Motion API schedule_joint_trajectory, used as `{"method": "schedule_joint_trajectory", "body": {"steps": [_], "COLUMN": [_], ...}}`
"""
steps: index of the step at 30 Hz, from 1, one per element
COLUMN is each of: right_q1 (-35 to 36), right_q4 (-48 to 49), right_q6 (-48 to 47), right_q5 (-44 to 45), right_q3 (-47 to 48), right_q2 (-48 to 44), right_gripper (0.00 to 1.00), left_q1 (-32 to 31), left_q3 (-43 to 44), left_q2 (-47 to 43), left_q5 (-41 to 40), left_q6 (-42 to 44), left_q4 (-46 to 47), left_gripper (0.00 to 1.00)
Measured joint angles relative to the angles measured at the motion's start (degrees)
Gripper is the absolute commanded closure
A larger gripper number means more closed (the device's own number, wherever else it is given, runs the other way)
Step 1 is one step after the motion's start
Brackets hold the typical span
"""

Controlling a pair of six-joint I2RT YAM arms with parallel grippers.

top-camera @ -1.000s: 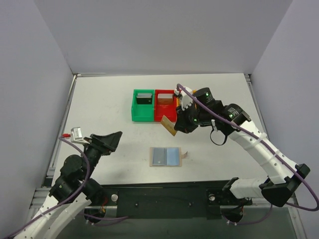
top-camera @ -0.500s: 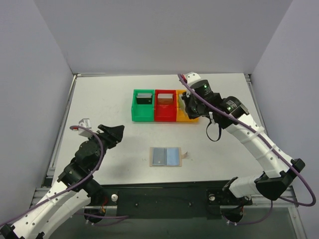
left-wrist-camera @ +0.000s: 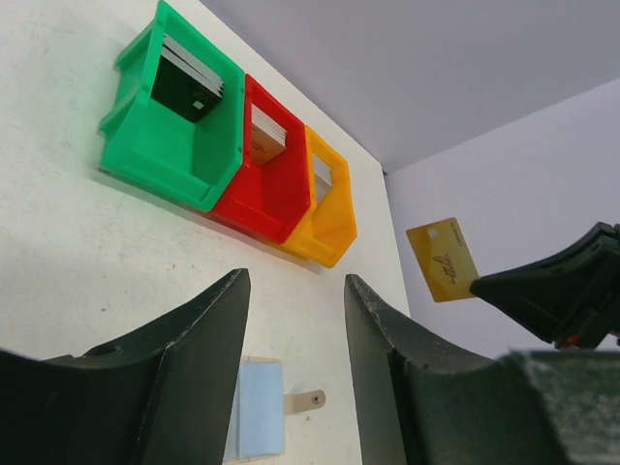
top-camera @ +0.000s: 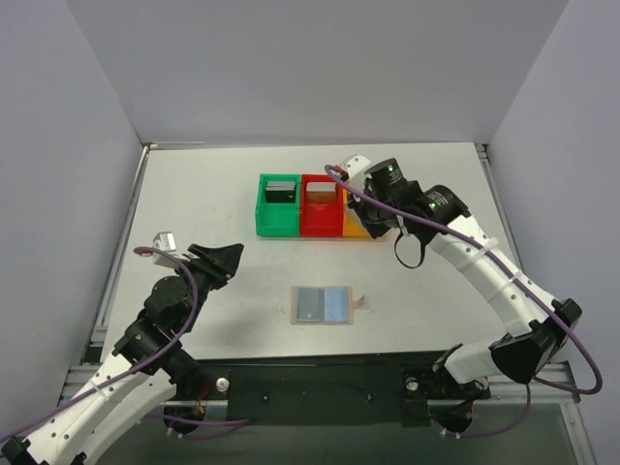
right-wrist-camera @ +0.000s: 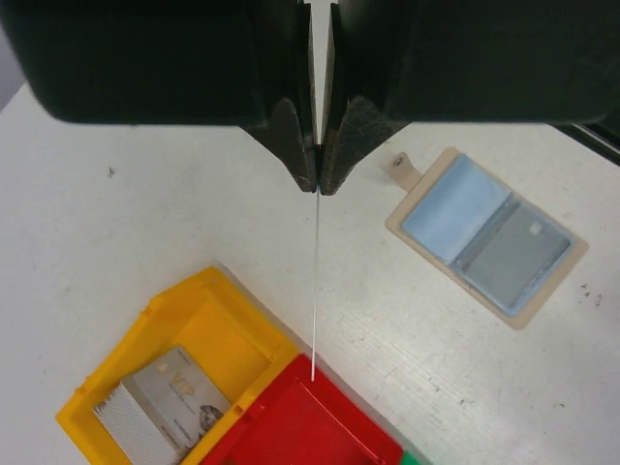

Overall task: Take the credit cards out of the card holder
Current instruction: Place the credit card in the storage box.

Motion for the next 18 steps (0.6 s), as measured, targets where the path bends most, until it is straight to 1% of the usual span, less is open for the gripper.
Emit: {"method": "schedule_joint_trajectory", "body": {"steps": [4, 6, 11, 14, 18], "right_q1": [-1.99, -3.1, -6.58, -8.57, -10.08], "right_q4": [2.93, 5.97, 17.4, 23.28, 24.57], "right_q6": [-3.72, -5.14, -6.14, -7.28, -11.54], "right_q5": [-6.43, -9.31, -16.81, -20.68, -25.07], "right_q3": [1.27, 2.34, 0.37, 0.31, 4.42], "right_q2": [4.35, 7.52, 12.57, 16.06, 22.84], "right_gripper": [1.0, 1.0, 1.0, 1.0, 1.0], "left_q1": [0.0, 0.0, 0.0, 0.0, 0.0], "left_q3": [-1.01, -1.64, -2.1, -2.08, -2.08], "left_q2": [-1.68, -2.38, -3.58, -6.54, -10.62], "left_q5": [0.81, 1.36, 2.29, 1.9, 0.02], "left_q6": [-1.77, -2.75, -4.46, -4.17, -2.75], "left_q4": [-0.37, -0.96, -5.31, -7.3, -8.87], "left_gripper": [0.47, 0.5, 0.5, 0.5, 0.5]}}
